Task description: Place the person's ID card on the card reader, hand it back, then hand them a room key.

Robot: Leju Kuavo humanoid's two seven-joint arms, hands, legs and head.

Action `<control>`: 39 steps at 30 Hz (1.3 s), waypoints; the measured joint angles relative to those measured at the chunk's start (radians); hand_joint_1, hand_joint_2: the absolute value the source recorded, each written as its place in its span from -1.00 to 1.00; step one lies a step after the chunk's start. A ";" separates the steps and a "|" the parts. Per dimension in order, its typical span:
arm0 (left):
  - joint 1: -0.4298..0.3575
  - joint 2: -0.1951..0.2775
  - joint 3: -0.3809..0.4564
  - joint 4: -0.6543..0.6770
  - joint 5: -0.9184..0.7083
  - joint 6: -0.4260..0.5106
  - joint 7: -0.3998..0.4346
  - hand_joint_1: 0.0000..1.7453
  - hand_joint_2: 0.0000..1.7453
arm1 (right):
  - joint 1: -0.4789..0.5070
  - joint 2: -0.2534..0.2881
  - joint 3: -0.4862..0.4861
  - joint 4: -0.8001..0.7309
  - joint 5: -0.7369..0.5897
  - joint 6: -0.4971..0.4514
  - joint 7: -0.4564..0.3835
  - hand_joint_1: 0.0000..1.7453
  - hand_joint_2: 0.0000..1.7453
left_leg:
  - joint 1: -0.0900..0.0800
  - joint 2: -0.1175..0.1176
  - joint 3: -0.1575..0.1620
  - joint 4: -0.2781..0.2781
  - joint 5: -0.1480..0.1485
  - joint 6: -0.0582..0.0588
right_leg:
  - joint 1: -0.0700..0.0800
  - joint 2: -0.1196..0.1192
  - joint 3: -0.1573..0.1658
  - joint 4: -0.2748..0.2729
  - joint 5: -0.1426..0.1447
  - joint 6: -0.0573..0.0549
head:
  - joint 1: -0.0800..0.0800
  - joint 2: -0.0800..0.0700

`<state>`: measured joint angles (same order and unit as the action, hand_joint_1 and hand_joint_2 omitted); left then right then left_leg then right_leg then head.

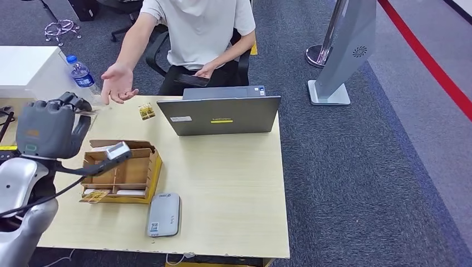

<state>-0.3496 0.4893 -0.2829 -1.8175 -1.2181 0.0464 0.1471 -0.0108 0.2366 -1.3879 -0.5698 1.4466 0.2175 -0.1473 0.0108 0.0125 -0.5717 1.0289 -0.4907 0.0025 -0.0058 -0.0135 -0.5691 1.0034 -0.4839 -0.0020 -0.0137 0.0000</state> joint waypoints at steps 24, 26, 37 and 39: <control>-0.360 -0.134 0.004 0.703 0.072 0.011 -0.015 -1.00 1.00 | -0.034 -0.109 0.032 0.251 0.028 -0.104 0.007 -1.00 -1.00 | 0.000 0.006 -0.002 0.000 0.002 0.001 | 0.000 0.005 -0.001 0.000 0.004 0.001 | 0.000 0.000; -0.332 -0.121 0.012 0.669 0.101 0.013 -0.025 -1.00 1.00 | -0.032 -0.109 0.032 0.251 0.021 -0.105 0.007 -1.00 -1.00 | 0.000 0.006 -0.002 0.000 0.002 0.001 | 0.000 0.006 -0.001 0.000 0.004 0.001 | 0.000 0.000; -0.003 0.164 0.460 0.515 0.609 0.079 -0.248 -1.00 1.00 | -0.008 -0.110 0.013 0.228 -0.015 -0.091 -0.008 -1.00 -1.00 | 0.001 0.020 -0.001 -0.004 -0.002 -0.005 | 0.001 0.020 -0.005 0.002 0.001 -0.004 | 0.000 0.000; 0.074 0.211 0.642 0.539 0.741 0.077 -0.321 -1.00 1.00 | -0.010 -0.112 0.007 0.226 -0.030 -0.093 -0.040 -1.00 -1.00 | 0.002 0.022 0.000 -0.005 -0.004 -0.006 | 0.002 0.022 -0.006 0.002 0.000 -0.005 | 0.000 0.000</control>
<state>-0.2761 0.7000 0.3593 -1.2784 -0.4773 0.1237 -0.1738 -0.0211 0.1244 -1.3811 -0.3439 1.4168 0.1246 -0.1878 0.0131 0.0343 -0.5722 1.0241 -0.4942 -0.0039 -0.0038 0.0089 -0.5750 1.0058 -0.4842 -0.0073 -0.0138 -0.0001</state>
